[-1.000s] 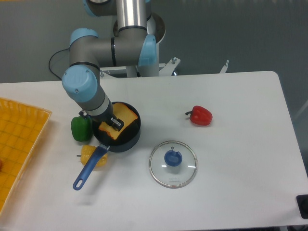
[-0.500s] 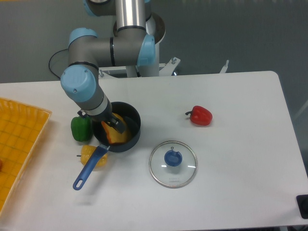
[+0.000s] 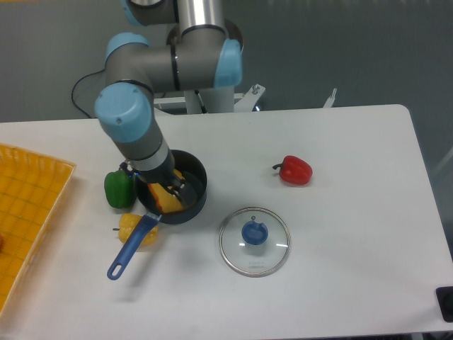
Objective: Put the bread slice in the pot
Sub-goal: 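Release the bread slice into the pot and hold the gripper above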
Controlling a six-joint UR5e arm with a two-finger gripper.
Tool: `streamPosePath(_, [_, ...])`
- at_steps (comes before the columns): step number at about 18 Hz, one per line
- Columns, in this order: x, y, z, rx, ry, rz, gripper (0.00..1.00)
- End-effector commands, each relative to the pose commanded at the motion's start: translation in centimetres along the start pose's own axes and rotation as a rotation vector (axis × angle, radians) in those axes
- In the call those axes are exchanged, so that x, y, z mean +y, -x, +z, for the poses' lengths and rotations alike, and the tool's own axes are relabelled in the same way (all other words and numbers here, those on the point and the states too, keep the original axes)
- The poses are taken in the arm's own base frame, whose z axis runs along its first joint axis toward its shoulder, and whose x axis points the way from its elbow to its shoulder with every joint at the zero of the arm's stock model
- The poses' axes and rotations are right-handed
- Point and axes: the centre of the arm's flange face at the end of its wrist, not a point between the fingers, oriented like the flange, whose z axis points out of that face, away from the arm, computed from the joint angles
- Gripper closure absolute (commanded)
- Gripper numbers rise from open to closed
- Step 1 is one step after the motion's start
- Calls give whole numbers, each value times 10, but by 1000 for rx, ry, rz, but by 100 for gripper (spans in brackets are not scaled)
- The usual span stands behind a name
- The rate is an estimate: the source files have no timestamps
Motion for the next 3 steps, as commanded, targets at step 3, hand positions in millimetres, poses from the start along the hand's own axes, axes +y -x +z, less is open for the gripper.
streamPosePath(3, [13, 21, -4, -41, -36, -34, 0])
